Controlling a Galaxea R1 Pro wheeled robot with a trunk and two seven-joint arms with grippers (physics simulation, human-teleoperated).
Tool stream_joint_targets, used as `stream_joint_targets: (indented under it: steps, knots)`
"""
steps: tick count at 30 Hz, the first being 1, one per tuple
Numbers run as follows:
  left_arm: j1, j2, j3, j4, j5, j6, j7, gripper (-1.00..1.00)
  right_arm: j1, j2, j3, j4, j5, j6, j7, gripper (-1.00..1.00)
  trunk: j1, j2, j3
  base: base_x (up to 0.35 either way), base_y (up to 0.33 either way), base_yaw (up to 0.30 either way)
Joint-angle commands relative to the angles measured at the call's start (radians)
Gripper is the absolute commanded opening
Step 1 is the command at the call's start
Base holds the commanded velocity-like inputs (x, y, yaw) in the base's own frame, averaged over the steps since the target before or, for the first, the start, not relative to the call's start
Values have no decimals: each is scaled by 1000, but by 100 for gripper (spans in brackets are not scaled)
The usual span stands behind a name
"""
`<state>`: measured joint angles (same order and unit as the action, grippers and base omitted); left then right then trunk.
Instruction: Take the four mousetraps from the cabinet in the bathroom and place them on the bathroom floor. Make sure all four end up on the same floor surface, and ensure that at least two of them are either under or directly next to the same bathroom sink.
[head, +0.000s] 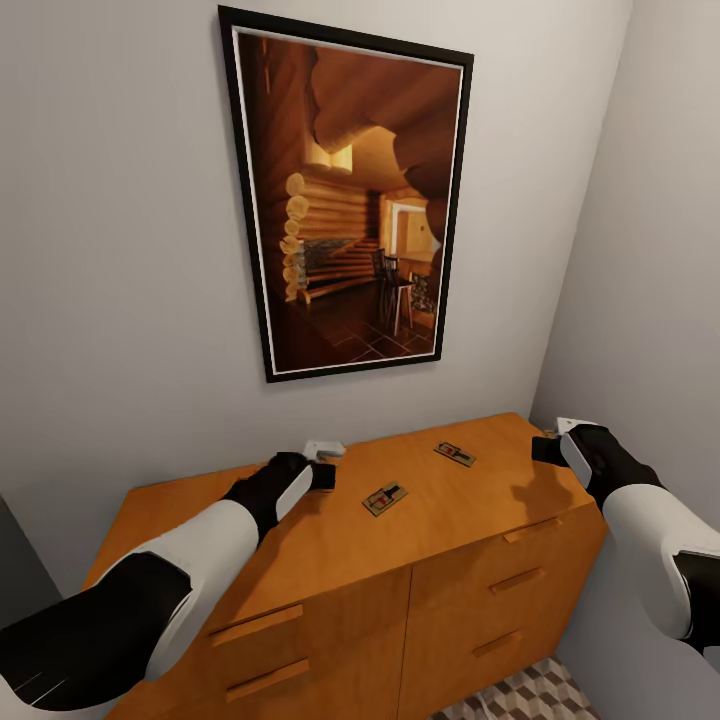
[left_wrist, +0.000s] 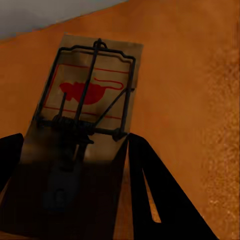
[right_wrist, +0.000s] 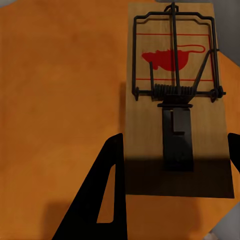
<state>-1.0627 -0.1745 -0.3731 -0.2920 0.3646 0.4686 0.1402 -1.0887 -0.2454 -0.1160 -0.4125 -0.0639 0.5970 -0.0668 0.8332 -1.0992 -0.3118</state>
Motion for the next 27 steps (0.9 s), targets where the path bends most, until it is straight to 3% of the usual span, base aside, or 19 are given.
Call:
stream_joint_targets:
  steps: [1, 6, 11, 15, 27]
  knots:
    - [0, 0, -7, -35, 8, 22, 7, -100, 0, 0, -2, -2, -8, 4, -5, -100, 0, -1, -2, 0, 0, 0]
    - [0, 0, -8, -296, 7, 241, 14, -100, 0, 0, -2, -2, -8, 4, -5, -100, 0, -1, -2, 0, 0, 0]
    - [-1, 0, -7, -472, 3, 366, 18, -100, 0, 0, -2, -2, -8, 4, -5, -100, 0, -1, -2, 0, 0, 0]
    - [-2, 0, -6, -521, 2, 398, 19, -100, 0, 0, -2, -2, -8, 4, -5, -100, 0, -1, -2, 0, 0, 0]
    - [-2, 0, -3, -528, 6, 409, 13, -100, 0, 5, -2, -2, -6, 4, -5, -100, 0, -1, -2, 0, 0, 0]
